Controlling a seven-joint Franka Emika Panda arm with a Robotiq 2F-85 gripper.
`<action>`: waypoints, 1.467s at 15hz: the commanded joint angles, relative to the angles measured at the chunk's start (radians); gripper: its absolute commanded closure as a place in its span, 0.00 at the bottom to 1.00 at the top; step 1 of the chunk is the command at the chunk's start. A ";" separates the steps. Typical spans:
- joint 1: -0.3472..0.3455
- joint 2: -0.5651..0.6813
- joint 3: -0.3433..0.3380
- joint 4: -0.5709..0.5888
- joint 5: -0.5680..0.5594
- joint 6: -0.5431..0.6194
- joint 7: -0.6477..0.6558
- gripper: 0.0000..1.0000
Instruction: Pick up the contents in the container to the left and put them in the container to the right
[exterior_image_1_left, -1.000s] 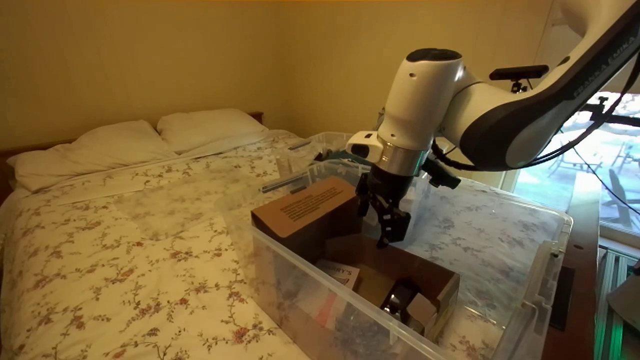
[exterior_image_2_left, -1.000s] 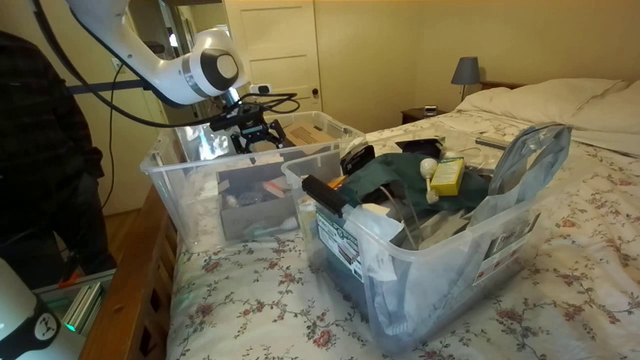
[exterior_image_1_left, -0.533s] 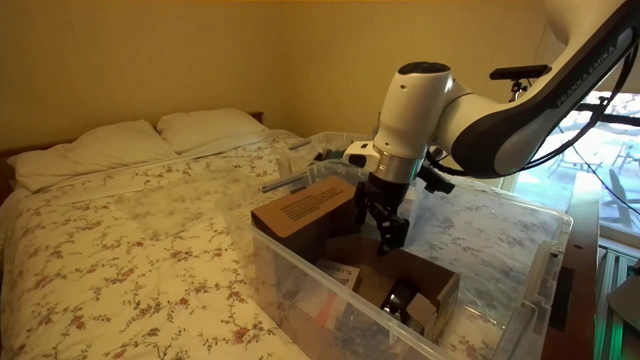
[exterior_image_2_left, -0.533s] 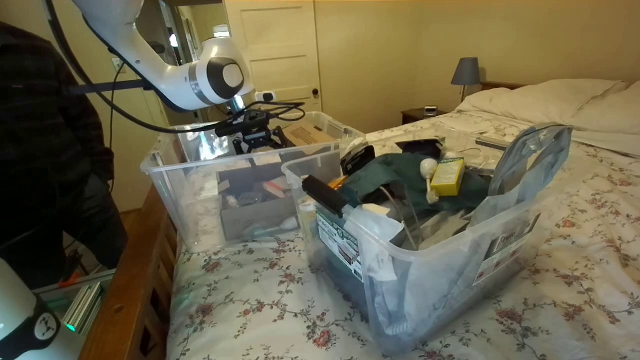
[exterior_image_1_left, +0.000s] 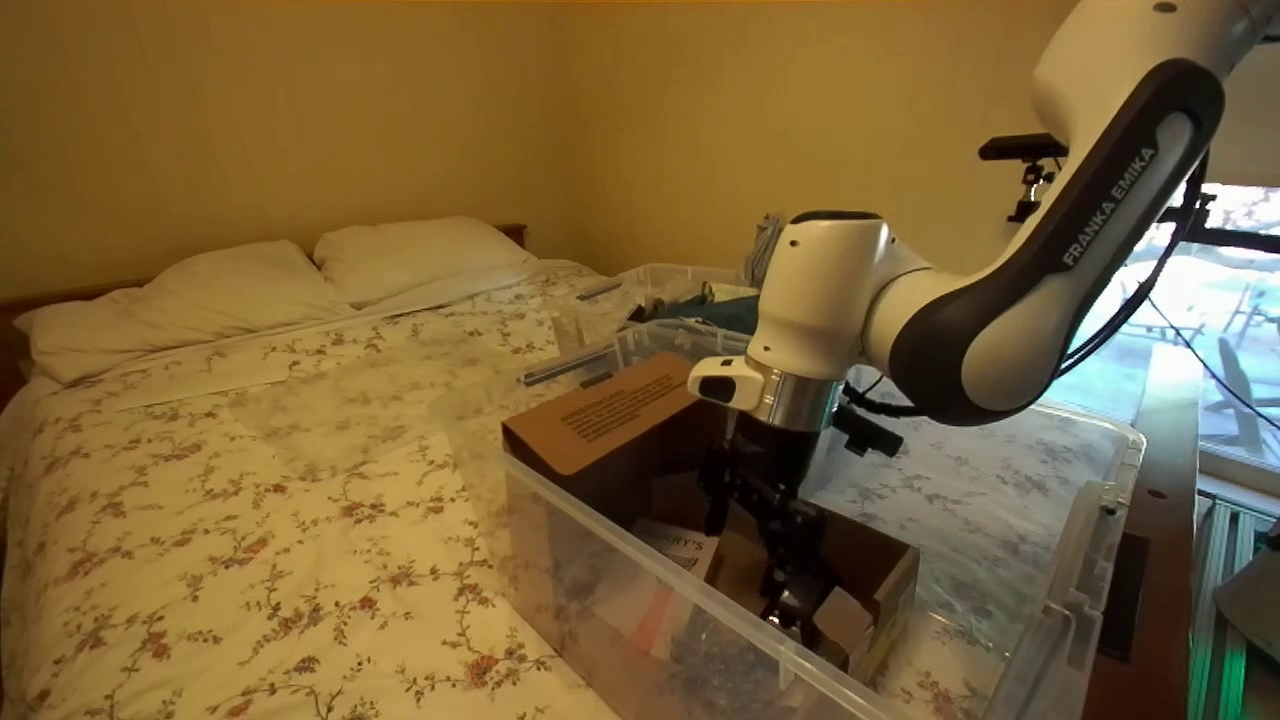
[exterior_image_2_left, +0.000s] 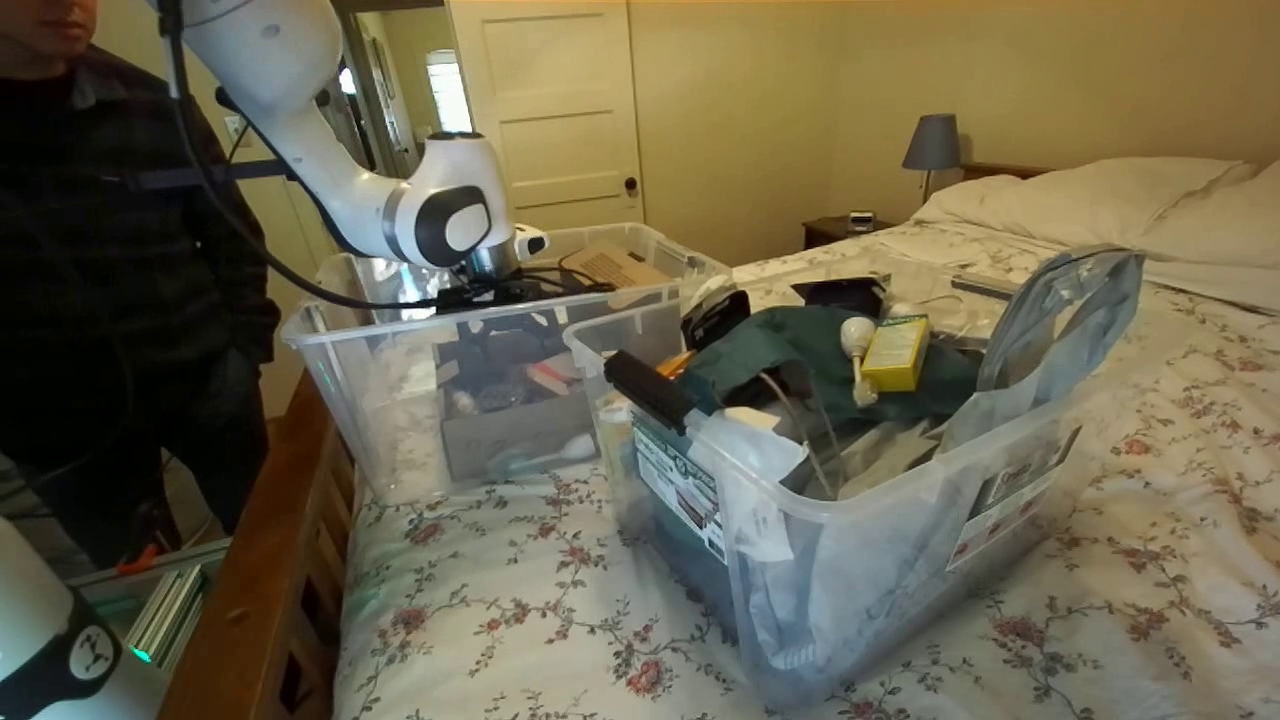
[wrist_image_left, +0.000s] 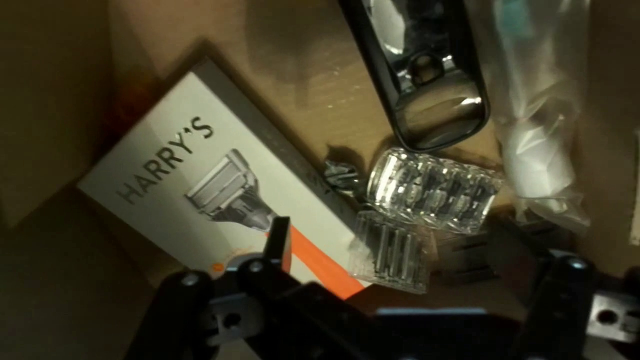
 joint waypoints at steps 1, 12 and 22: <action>-0.034 0.099 0.060 0.068 0.063 -0.029 -0.056 0.00; -0.039 0.074 0.009 -0.020 -0.029 -0.101 -0.140 0.00; -0.181 0.173 0.096 -0.088 -0.086 0.154 -0.558 0.00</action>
